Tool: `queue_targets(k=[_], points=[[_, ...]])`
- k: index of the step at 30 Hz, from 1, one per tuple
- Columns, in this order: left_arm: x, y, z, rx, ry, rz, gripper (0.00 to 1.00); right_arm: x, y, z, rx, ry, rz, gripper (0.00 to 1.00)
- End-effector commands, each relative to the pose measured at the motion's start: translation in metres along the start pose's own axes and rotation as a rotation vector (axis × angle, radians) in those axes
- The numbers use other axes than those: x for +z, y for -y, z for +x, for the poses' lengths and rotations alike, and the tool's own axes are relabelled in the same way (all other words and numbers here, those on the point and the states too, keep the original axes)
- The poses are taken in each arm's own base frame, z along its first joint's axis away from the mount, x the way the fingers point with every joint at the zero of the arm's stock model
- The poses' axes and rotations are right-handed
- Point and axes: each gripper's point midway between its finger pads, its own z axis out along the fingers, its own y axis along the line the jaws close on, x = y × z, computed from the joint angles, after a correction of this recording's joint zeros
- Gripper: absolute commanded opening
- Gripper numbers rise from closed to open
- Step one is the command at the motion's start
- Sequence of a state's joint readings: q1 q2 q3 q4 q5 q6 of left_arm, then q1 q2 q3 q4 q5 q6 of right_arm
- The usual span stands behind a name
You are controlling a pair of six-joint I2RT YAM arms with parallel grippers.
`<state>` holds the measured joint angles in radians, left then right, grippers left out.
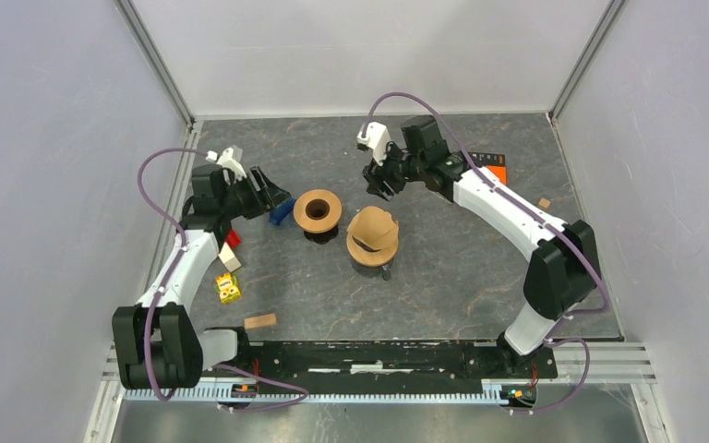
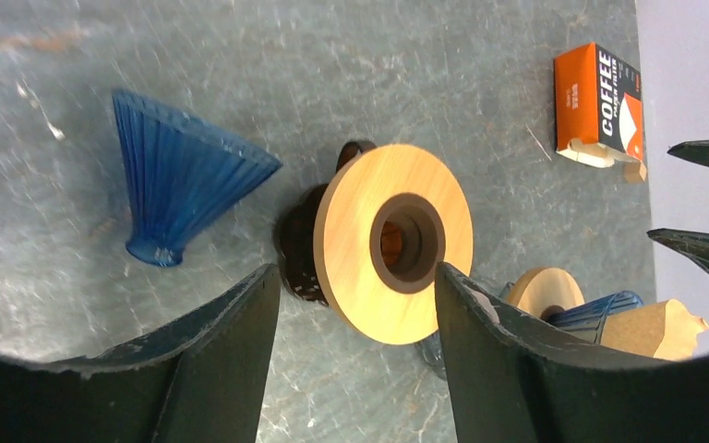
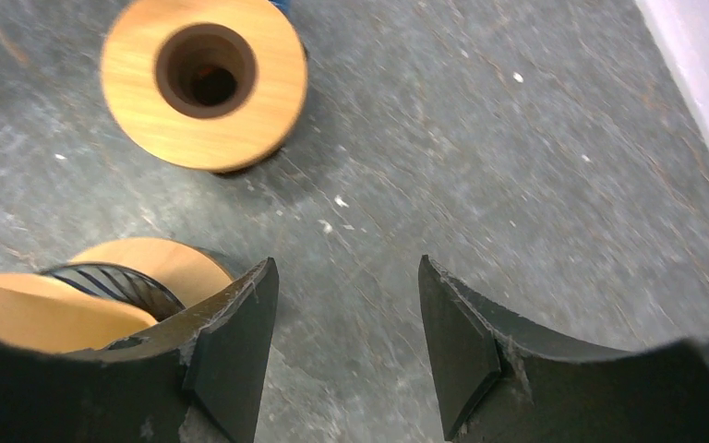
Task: Place the coffee filter in the dripper
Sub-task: Place the dripper holder onto the coffee server, then pick up the coffee dripper from the center of the board.
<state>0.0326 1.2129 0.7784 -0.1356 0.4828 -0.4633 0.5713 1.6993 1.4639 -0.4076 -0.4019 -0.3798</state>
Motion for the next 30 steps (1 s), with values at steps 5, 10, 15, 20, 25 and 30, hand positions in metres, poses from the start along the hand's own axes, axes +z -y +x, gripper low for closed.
queue_targets(k=[5, 10, 15, 20, 25, 30], points=[[-0.019, 0.016, -0.056, 0.287, 0.117, -0.025, 0.8, -0.083, 0.103, 0.063, 0.092, -0.071, 0.357, 0.65], [-0.006, 0.002, -0.071, 0.355, 0.055, -0.105, 0.9, -0.112, 0.114, 0.124, 0.117, -0.174, 0.422, 0.65], [0.017, -0.024, -0.082, 0.366, -0.037, -0.236, 0.87, -0.121, 0.102, 0.143, 0.116, -0.185, 0.432, 0.65], [0.046, -0.039, -0.07, 0.365, -0.192, -0.305, 0.86, -0.116, 0.093, 0.147, 0.126, -0.169, 0.399, 0.65], [0.057, -0.047, -0.041, 0.266, -0.342, -0.303, 0.86, -0.112, 0.086, 0.154, 0.129, -0.168, 0.37, 0.65], [0.059, -0.058, -0.033, 0.243, -0.366, -0.347, 0.87, -0.11, 0.081, 0.153, 0.131, -0.15, 0.343, 0.65]])
